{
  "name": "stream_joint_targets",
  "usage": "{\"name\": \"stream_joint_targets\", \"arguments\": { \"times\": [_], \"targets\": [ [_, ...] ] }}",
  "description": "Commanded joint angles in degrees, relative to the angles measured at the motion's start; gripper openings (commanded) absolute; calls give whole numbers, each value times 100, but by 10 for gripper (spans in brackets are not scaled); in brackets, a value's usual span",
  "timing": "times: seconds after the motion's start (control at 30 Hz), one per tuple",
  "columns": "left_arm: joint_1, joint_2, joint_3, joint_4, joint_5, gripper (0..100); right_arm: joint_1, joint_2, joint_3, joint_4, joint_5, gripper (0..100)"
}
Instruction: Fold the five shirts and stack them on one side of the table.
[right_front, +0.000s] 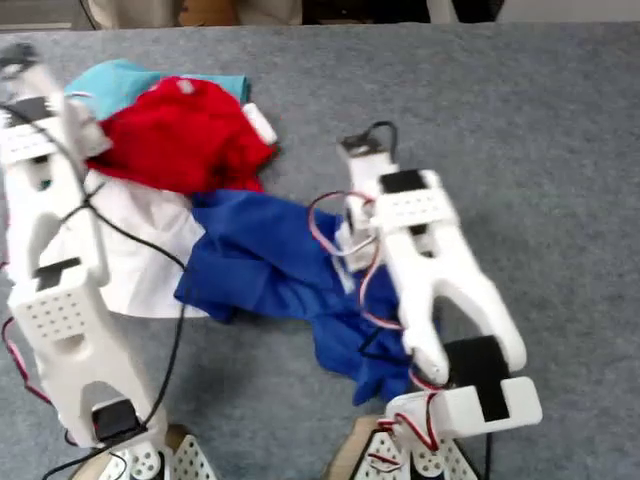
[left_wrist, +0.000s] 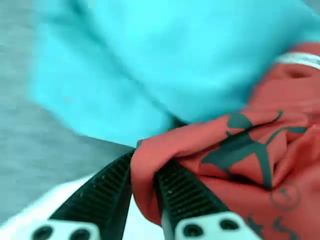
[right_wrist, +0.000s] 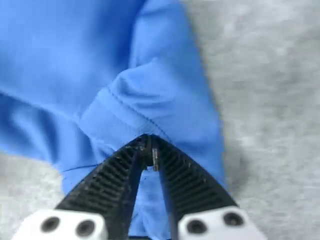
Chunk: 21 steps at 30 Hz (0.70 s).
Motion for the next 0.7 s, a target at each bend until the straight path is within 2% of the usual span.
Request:
{"name": "stream_joint_targets", "arguments": {
  "times": [0.0,0.23,0.4,0.47,0.57,0.67],
  "targets": [
    [-721,-84,-677,167,-273,18,646,-4,-338,-26,273,5],
    [-1662,-92,-1345,484,-677,18,1851,-4,-752,-26,879,5],
    [-1758,-92,-1582,958,-738,21,2484,-4,-1182,9,1319,5],
    [-1688,-136,-1653,1275,-738,33,2580,-4,-1437,334,1635,5],
    [-1433,-145,-1916,2048,-703,164,2598,-4,-1895,897,1978,19],
    [-1257,-136,-2268,2787,-343,334,2554,-4,-2334,1363,1969,117]
  ]
}}
